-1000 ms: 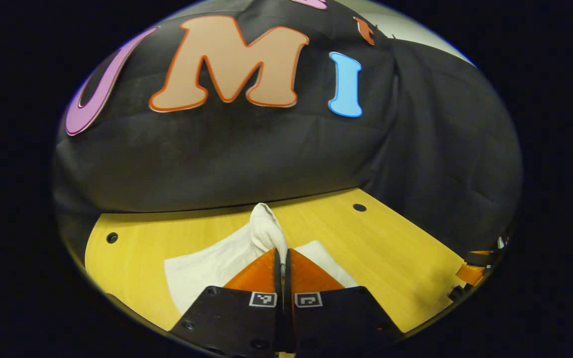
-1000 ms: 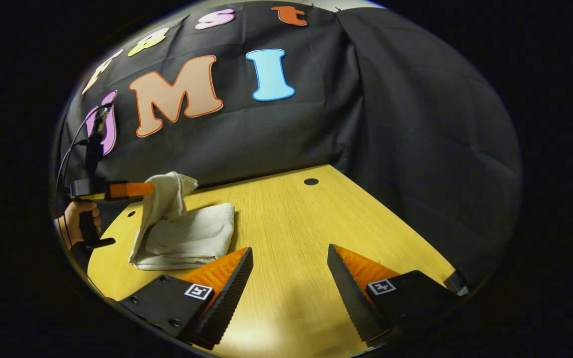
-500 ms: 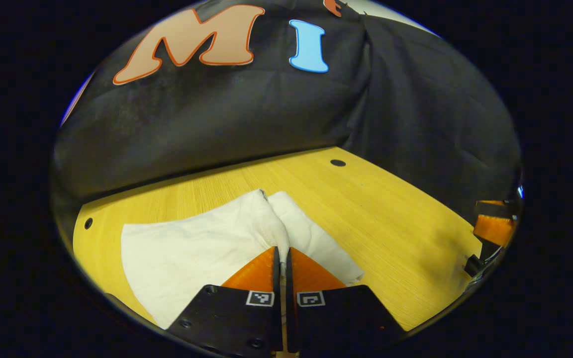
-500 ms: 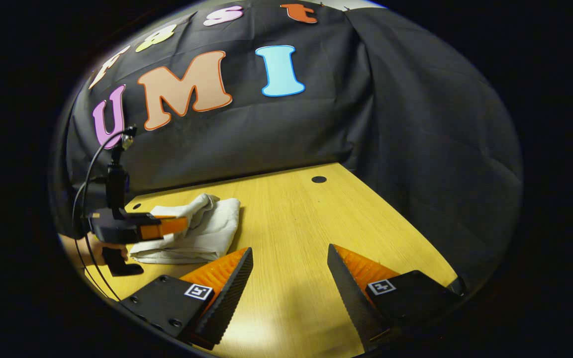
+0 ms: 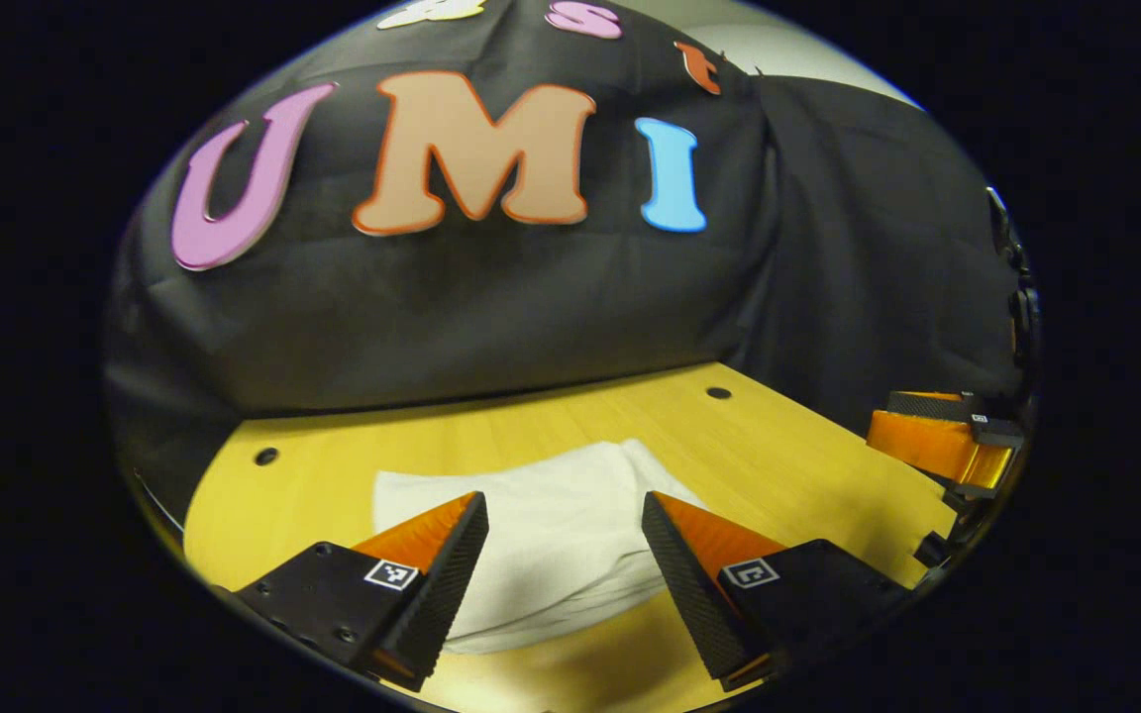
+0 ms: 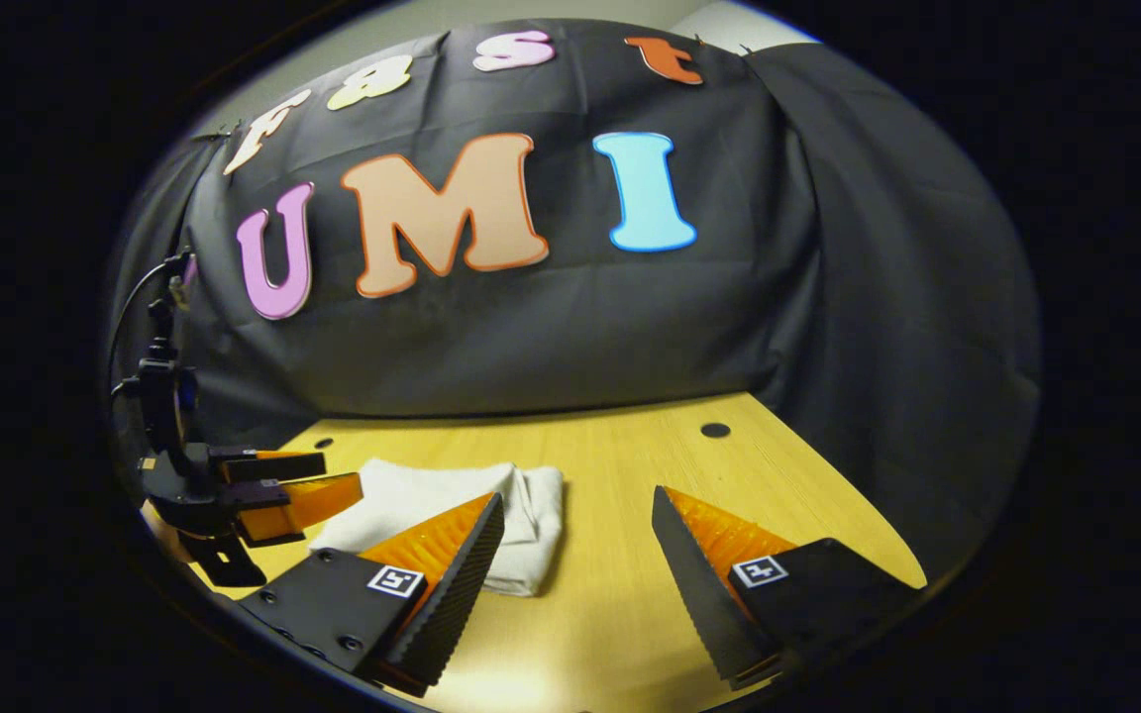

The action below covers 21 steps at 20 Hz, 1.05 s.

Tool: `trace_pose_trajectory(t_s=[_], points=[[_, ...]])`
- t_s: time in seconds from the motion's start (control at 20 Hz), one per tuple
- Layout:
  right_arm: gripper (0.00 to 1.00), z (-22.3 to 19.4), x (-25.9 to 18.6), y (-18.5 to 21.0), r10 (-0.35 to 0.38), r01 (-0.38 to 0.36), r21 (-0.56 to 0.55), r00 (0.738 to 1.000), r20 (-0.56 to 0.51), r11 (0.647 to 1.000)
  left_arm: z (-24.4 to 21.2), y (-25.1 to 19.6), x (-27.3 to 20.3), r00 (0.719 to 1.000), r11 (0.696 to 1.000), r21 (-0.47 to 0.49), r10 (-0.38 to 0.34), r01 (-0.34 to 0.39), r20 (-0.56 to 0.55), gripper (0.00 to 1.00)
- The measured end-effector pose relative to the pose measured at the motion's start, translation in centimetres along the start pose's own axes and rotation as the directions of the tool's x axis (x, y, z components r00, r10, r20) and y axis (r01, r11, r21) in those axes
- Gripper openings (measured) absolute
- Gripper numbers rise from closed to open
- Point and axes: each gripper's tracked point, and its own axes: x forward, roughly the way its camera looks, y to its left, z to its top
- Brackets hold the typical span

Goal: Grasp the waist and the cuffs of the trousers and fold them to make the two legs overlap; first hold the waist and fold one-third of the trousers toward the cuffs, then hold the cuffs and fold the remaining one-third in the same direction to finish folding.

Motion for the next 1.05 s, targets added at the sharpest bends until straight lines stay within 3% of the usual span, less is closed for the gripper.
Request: trace_pose_trajectory(t_s=[0.15, 0.5, 0.7, 0.85, 1.05], points=[[0.97, 4.1, -0.8, 4.2, 0.042, -0.041, -0.014, 0.995, 0.094, 0.999, 3.6, 5.6, -4.3, 0.988, 0.993, 0.013, 0.119, -0.121, 0.098, 0.94], [0.97, 9.9, -4.4, 11.2, 0.075, -0.056, -0.079, 0.961, 0.267, 0.995, 7.4, 11.5, -10.9, 0.935, 0.962, -0.006, 0.266, -0.272, 0.234, 0.94], [0.94, 10.1, -5.2, 12.5, 0.055, -0.031, -0.097, 0.963, 0.264, 0.995, 8.6, 13.0, -12.7, 0.917, 0.954, -0.008, 0.29, -0.299, 0.275, 0.94], [1.0, 11.3, -6.4, 13.0, 0.045, -0.006, -0.129, 0.951, 0.305, 0.992, 9.0, 13.3, -12.6, 0.92, 0.958, -0.015, 0.28, -0.287, 0.274, 0.94], [0.98, 10.7, -7.2, 13.4, 0.038, 0.003, -0.136, 0.955, 0.294, 0.991, 9.9, 13.2, -12.4, 0.92, 0.962, -0.017, 0.265, -0.272, 0.29, 0.94]])
